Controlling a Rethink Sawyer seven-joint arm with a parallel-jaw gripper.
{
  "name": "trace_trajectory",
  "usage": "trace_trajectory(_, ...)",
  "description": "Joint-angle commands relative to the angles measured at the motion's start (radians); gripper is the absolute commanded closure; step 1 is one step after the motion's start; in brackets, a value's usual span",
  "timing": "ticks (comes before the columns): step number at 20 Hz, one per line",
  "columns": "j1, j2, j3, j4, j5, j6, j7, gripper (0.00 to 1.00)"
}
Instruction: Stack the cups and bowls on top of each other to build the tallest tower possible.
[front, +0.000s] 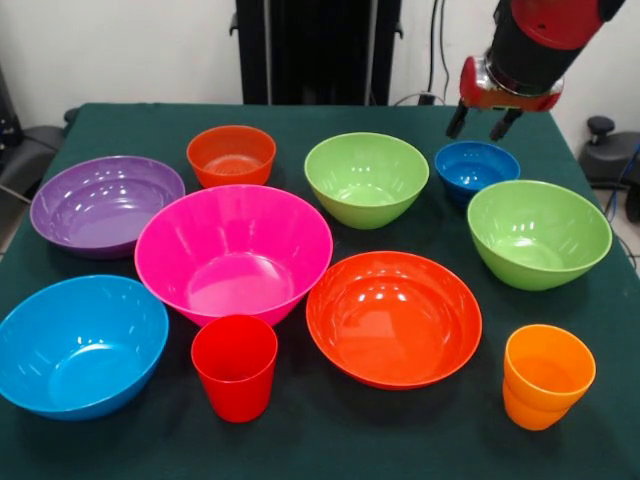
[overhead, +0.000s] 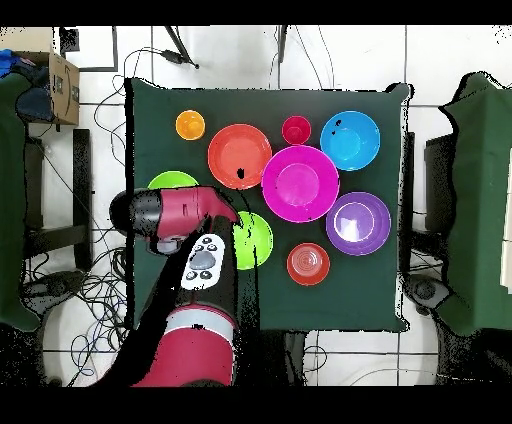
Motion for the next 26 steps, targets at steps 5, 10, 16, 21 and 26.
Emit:
trace_trajectory(5,-0.071,0.024,0.112,-0.198,-0.005,-0.010,0.023,0.00)
trace_trajectory(10,-0.082,0.054,0.106,-0.241,-0.017,-0.077,0.041,0.00)
trace_trajectory(16,-0.093,0.152,0.114,-0.298,-0.050,-0.200,0.036,0.00)
trace_trajectory(21,-0.085,0.216,0.123,-0.364,-0.055,-0.278,0.029,0.00)
trace_trajectory(26,-0.084,0.233,0.119,-0.356,-0.051,-0.369,0.046,0.00)
